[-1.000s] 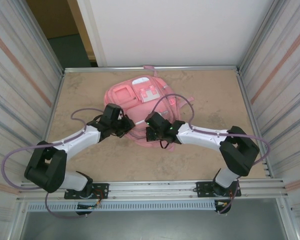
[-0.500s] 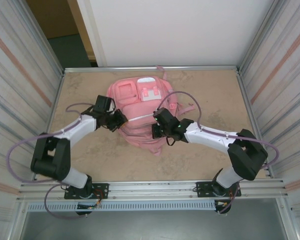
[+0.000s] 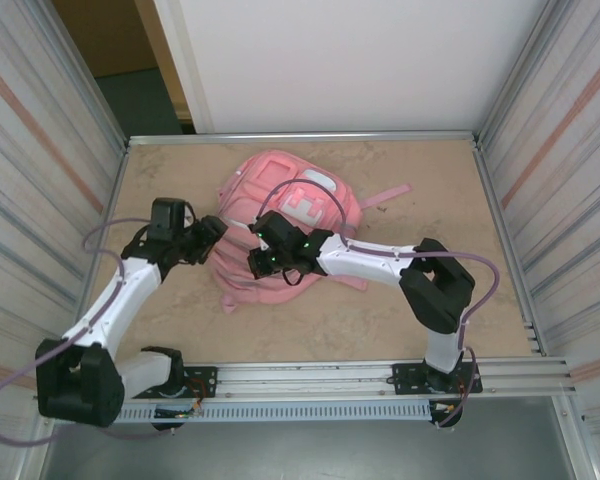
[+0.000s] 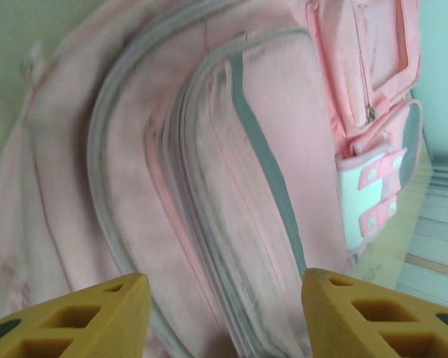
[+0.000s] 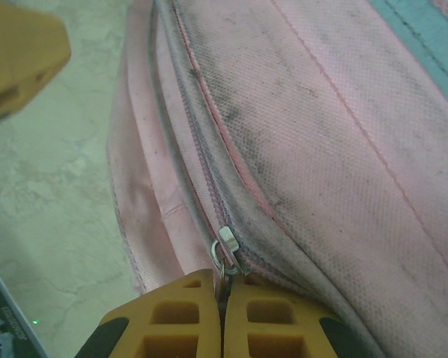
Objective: Pack the student bag
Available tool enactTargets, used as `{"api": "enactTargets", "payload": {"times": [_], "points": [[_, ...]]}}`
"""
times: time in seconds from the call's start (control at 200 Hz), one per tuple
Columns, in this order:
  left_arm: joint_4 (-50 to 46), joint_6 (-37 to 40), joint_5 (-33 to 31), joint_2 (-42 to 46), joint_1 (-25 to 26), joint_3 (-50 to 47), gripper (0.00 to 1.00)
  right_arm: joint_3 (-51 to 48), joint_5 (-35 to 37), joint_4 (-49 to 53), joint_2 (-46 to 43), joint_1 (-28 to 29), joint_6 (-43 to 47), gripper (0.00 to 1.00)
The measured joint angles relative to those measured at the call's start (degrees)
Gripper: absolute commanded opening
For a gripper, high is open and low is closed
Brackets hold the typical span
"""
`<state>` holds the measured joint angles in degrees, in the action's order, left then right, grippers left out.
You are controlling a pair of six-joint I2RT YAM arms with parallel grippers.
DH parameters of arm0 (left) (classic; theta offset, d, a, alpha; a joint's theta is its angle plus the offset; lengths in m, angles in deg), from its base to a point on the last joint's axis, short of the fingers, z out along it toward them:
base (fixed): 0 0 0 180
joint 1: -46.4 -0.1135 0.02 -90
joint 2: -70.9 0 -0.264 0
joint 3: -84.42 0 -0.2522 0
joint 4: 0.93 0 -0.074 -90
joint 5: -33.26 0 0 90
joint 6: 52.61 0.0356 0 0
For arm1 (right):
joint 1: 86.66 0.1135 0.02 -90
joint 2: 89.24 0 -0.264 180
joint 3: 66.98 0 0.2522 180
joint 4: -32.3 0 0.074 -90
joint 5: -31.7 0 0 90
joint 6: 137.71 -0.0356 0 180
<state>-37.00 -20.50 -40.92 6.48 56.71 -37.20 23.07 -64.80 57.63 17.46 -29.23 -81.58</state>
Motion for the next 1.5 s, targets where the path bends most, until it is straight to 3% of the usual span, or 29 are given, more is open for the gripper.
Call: {"api": "enactTargets", "payload": {"times": [0.215,0.331,0.526,0.777,0.887,1.022,1.223,1.498], "points": [[0.15,-4.61,0.44,-1.86,2.43,-3.56,0.49,0.96,-3.02,-2.23,2.40,0.70,-0.13,0.00],[-0.42,-6.21,-1.57,-3.67,4.09,-3.26,0.38,1.57,-4.15,-3.58,3.26,1.79,-0.42,0.00],[-1.73,-7.08,-4.63,-5.07,5.57,-1.97,0.00,0.72,-5.14,-5.53,3.54,2.69,-2.12,0.00],[-1.46,-6.23,-1.40,-5.49,6.80,-1.92,0.00,-10.58,-5.42,-13.27,-3.37,1.05,0.87,0.00],[-0.61,-5.11,2.21,-6.34,6.84,-1.70,0.00,-16.26,-3.56,-12.79,-9.51,-0.09,4.13,0.01],[-0.31,-3.41,1.27,-7.06,5.27,-1.66,0.00,-21.73,-2.10,-9.60,-15.15,-3.74,7.17,0.00],[0.33,-1.64,2.78,-7.41,4.74,-1.68,0.00,-24.94,-1.11,-10.03,-18.23,-7.61,10.21,0.04],[5.53,3.96,6.91,-9.01,4.81,-1.70,0.00,-26.32,-5.81,-10.71,-19.56,-12.90,14.51,0.09]]}}
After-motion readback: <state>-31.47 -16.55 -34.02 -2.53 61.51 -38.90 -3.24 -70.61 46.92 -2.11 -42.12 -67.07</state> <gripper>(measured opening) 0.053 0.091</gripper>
